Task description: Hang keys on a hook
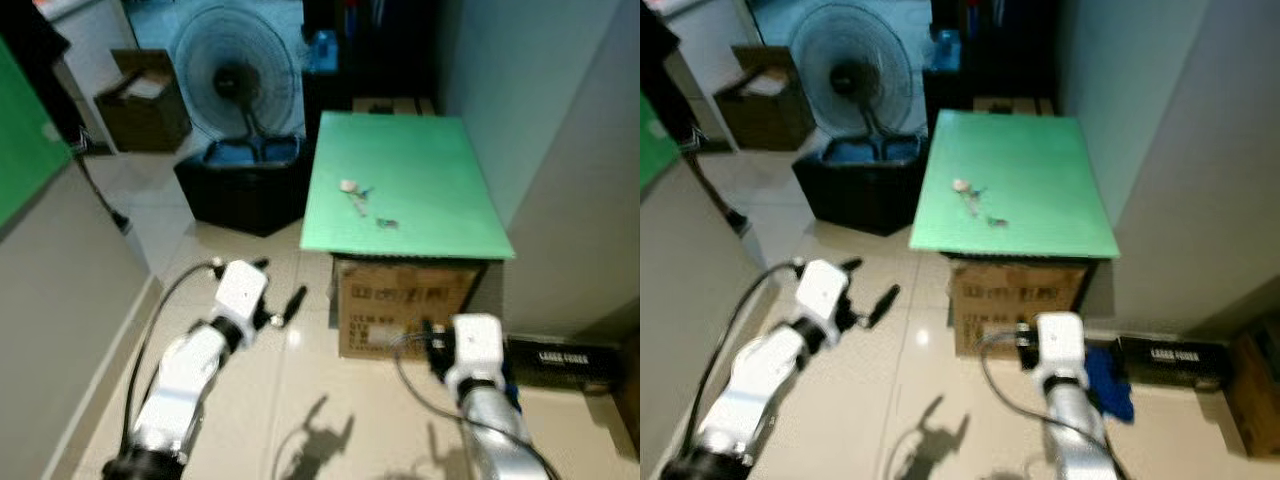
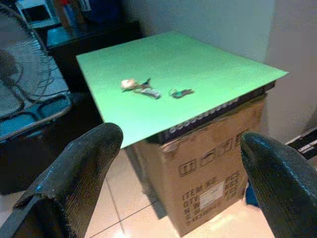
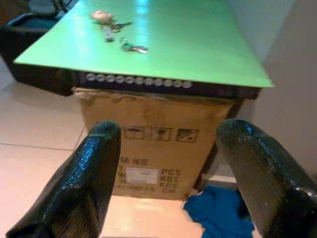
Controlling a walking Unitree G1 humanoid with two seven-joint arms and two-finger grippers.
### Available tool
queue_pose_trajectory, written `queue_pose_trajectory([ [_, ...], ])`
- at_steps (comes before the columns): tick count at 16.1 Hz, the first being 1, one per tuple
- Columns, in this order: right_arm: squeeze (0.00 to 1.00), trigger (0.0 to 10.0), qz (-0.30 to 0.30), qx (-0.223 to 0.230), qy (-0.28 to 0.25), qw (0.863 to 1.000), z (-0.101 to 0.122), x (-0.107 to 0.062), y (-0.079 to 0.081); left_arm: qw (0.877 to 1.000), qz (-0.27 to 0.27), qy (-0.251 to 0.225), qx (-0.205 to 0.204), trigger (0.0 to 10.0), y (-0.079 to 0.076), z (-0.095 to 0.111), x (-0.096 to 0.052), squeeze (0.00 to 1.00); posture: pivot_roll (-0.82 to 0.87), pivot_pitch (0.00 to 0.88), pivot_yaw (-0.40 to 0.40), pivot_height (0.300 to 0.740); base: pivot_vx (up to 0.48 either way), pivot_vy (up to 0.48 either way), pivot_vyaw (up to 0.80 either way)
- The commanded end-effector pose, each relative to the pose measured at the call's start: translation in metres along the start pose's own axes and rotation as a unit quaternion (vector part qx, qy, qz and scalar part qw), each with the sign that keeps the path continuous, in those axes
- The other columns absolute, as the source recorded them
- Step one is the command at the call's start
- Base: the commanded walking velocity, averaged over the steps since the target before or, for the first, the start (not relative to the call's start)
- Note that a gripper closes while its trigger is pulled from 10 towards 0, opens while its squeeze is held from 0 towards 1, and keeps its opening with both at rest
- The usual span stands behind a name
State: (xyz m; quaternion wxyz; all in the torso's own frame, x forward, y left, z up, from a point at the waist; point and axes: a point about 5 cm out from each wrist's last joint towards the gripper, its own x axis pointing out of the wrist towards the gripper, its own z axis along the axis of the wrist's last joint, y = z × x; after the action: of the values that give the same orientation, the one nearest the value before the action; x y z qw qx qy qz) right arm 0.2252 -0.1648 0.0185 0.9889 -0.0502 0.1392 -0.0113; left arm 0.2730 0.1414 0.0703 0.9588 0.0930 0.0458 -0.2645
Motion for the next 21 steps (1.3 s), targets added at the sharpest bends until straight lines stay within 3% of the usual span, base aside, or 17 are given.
queue_pose_trajectory([
  [1,0.00,10.0,0.007,0.005,-0.011,1.000,0.006,0.001,0.007,1.000,0.009,0.021,0.011,10.0,0.006,-0.004,-0.002,0.00,-0.06,0.000,0.073,0.722,0.000,0.000,0.00],
  [5,0.00,10.0,-0.023,-0.004,-0.007,1.000,-0.005,-0.016,-0.010,1.000,0.012,0.021,0.003,10.0,0.007,-0.004,0.001,0.00,-0.08,0.000,0.085,0.722,0.000,0.000,0.00],
  [8,0.00,10.0,-0.006,0.004,-0.010,1.000,-0.002,-0.015,-0.002,0.999,-0.019,0.008,-0.028,10.0,0.001,0.000,0.003,0.00,-0.09,0.000,0.091,0.722,0.155,0.000,0.00],
  [13,0.00,10.0,0.002,0.006,-0.003,1.000,-0.008,-0.016,0.005,0.999,-0.040,0.003,0.013,10.0,0.000,0.002,0.002,0.00,-0.09,0.000,0.101,0.722,0.469,0.000,0.00],
  [19,0.00,10.0,0.003,0.005,-0.005,1.000,-0.009,-0.022,0.005,0.999,-0.043,0.001,0.001,10.0,0.001,0.002,0.004,0.00,-0.10,0.000,0.111,0.722,0.467,0.000,0.00],
  [21,0.00,10.0,0.004,0.007,-0.005,1.000,-0.012,-0.026,0.006,0.999,-0.046,-0.007,0.018,10.0,0.000,0.004,0.005,0.00,-0.11,0.000,0.114,0.722,0.480,0.000,0.00],
])
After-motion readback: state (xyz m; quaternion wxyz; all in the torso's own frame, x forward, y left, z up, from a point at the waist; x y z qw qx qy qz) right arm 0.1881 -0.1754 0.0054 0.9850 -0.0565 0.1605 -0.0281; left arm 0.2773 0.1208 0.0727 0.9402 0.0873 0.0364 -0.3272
